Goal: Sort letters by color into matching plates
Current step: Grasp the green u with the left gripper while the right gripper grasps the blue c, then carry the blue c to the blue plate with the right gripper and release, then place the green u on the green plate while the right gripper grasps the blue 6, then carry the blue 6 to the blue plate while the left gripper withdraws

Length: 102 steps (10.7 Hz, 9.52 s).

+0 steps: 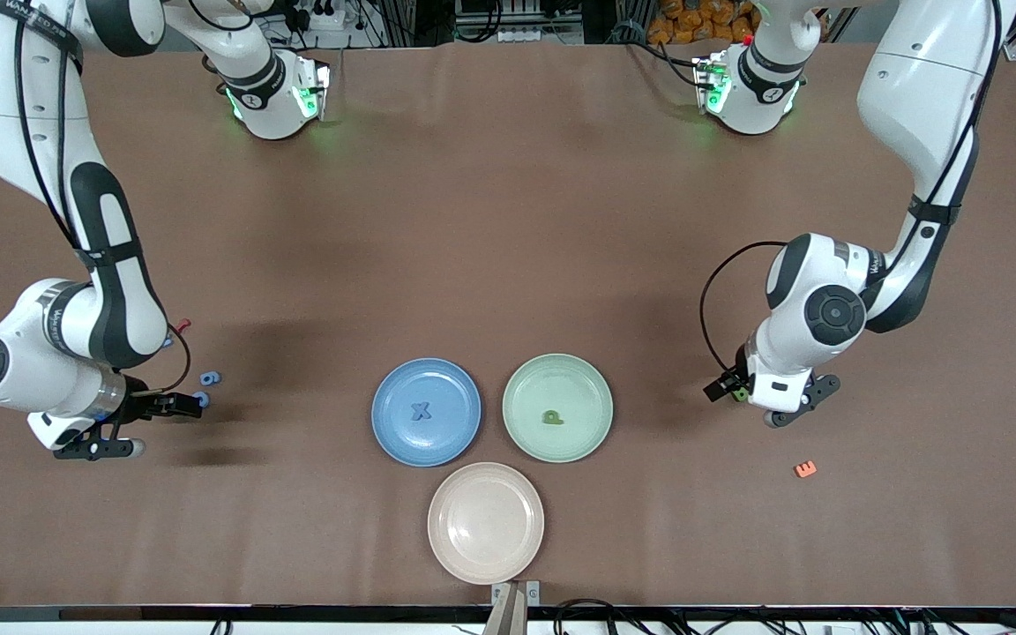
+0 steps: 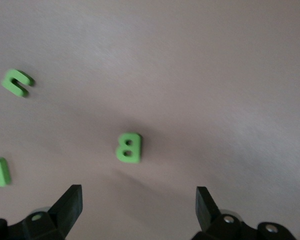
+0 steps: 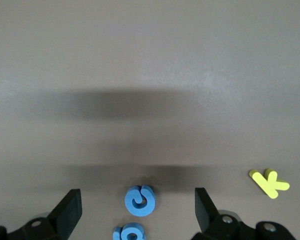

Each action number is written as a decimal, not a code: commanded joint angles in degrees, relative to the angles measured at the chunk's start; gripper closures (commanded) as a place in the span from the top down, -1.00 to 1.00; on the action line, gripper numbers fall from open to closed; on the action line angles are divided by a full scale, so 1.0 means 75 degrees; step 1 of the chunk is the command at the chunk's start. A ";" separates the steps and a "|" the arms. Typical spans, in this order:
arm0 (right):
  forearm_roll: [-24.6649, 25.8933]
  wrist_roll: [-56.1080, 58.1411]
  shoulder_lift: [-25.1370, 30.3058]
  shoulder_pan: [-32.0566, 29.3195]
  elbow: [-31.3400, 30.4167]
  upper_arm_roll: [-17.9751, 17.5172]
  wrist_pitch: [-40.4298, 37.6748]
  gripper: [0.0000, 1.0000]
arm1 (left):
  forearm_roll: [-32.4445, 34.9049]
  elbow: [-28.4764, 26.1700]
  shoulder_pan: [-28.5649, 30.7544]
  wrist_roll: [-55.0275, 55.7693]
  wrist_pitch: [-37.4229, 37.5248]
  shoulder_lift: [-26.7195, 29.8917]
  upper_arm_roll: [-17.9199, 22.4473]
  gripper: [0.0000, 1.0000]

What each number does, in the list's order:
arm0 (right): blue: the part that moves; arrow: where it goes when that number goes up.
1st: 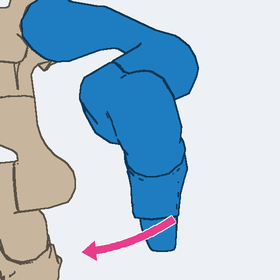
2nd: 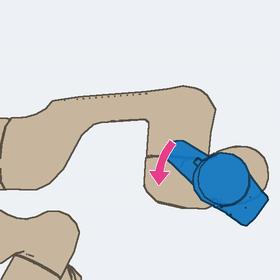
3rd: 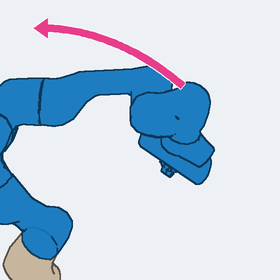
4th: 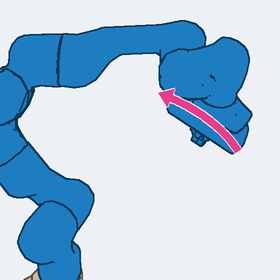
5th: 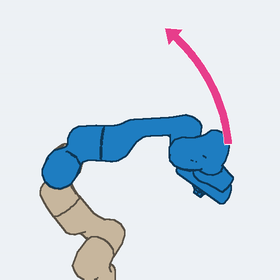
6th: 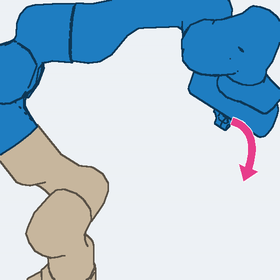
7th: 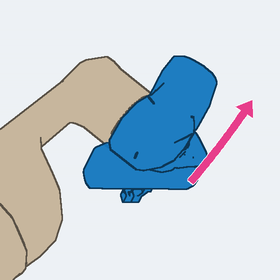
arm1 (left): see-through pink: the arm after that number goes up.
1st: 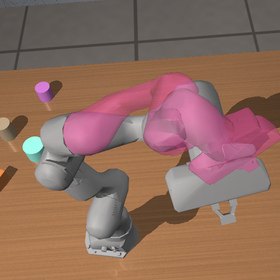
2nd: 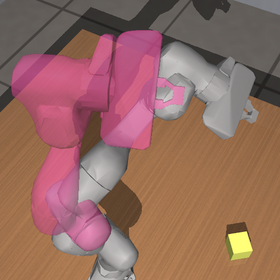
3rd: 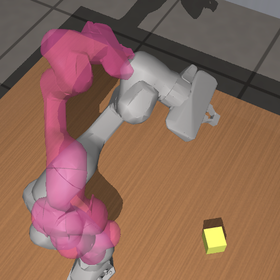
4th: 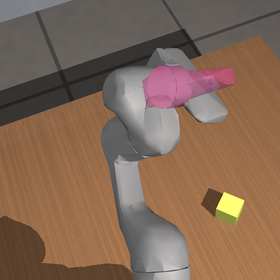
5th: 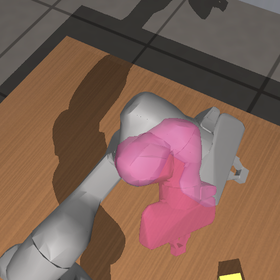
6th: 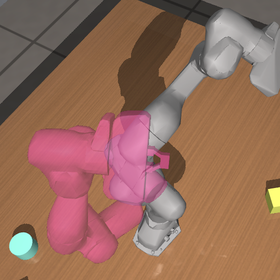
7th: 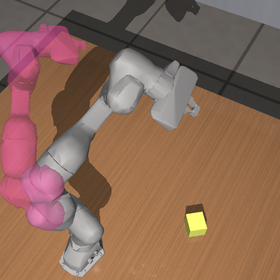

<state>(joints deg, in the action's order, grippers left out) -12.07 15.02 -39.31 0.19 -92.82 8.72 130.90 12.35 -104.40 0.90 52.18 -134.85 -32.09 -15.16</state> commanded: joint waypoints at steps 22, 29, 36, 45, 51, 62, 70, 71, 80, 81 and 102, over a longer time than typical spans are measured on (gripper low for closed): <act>0.0050 -0.0315 0.0190 0.0057 -0.1406 -0.0143 0.1626 -0.36 | 0.0251 0.0338 0.1942 -0.6148 -0.0102 -0.0924 -0.0111 1.00; -0.0055 -0.0876 0.0647 0.0606 -0.0833 -0.0236 0.0571 -0.37 | 0.0322 0.0350 0.1918 -0.6160 -0.0102 -0.1064 -0.0099 1.00; -0.0336 -0.1721 0.0402 0.2164 0.0221 -0.0517 0.0371 -0.37 | 0.0310 0.0373 0.2047 -0.6746 -0.0102 -0.1053 -0.0088 1.00; -0.0465 -0.1862 -0.0911 0.3795 0.1699 -0.0565 0.0617 -0.33 | 0.0263 0.0526 0.2047 -0.6793 -0.0160 -0.1135 -0.0088 0.95; -0.0395 -0.1489 -0.0724 0.3585 0.1595 -0.0542 0.0477 1.00 | 0.0251 0.0525 0.2012 -0.6665 -0.0207 -0.1123 -0.0088 -1.00; 0.0985 0.0599 0.0822 0.1512 -0.0442 0.0197 -0.0813 1.00 | 0.0240 0.0877 0.1276 -0.4746 -0.0196 -0.1018 -0.0181 -1.00; 0.0976 0.0927 0.1139 0.0457 -0.2130 -0.0083 0.1013 1.00 | 0.0240 0.1135 -0.0365 -0.1512 -0.0196 -0.1029 -0.0181 -1.00; 0.0976 0.0927 0.1151 0.0374 -0.2399 -0.0154 0.1352 1.00 | 0.0240 0.1193 -0.0587 -0.1160 -0.0196 -0.1041 -0.0170 -1.00; 0.0976 0.1276 0.1140 0.0058 -0.3199 -0.0342 0.2363 0.61 | -0.0192 0.1931 -0.1889 0.0766 -0.0196 -0.1287 -0.0170 -1.00; 0.0976 0.1487 0.1140 0.0011 -0.3199 -0.0342 0.2363 0.39 | -0.0333 0.2001 -0.2029 0.0777 -0.0196 -0.1299 -0.0170 -1.00; -0.0253 -0.1708 0.1093 0.1426 -0.1888 -0.1162 0.2235 -0.46 | 0.0310 0.2506 -0.1716 0.0653 -0.0889 -0.1710 0.0077 1.00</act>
<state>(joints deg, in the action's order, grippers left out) -10.53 5.71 -31.10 8.14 -109.33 0.14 148.14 13.00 -84.81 -14.38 62.28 -145.26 -46.25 -14.41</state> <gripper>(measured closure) 0.639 0.000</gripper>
